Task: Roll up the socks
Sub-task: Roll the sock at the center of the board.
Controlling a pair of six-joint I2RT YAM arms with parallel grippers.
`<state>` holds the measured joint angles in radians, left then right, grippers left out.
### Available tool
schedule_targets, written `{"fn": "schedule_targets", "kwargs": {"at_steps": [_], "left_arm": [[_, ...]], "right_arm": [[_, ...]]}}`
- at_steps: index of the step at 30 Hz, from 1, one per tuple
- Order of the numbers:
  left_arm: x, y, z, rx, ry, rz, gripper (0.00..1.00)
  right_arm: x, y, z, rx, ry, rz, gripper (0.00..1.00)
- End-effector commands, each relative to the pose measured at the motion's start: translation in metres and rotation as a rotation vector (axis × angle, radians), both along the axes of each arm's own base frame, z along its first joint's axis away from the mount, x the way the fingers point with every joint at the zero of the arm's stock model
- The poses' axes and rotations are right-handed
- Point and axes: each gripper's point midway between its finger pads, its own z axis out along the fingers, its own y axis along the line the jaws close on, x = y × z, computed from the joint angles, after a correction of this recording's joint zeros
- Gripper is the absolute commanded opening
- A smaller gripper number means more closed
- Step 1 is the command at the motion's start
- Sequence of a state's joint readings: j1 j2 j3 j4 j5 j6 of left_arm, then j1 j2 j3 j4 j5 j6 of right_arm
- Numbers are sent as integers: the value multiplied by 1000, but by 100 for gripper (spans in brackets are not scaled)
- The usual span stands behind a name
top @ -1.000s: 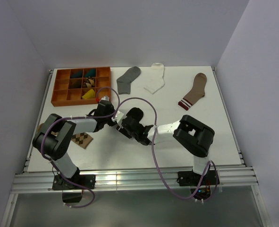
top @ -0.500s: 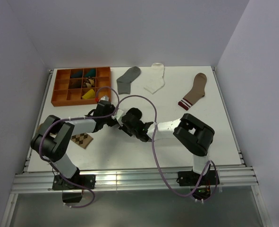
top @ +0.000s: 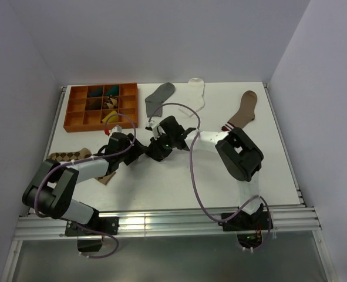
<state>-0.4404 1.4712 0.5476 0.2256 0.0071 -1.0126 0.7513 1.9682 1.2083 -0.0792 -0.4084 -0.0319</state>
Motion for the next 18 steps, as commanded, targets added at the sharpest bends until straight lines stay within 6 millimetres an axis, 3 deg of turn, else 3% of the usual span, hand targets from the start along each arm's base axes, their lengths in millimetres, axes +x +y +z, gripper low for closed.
{"fn": "schedule_targets", "kwargs": {"at_steps": [1,9,18], "left_arm": [[5,7,12,-18,-59,45,70],[3,1,6,-37,-55,13,68],[2,-2,-5,-52,-19,12,65]], "right_arm": [[-47,-14,-27,-25,328,67,0],[-47,-14,-28,94,572,-11,0],[-33,-29,-42,133,697,-126,2]]}}
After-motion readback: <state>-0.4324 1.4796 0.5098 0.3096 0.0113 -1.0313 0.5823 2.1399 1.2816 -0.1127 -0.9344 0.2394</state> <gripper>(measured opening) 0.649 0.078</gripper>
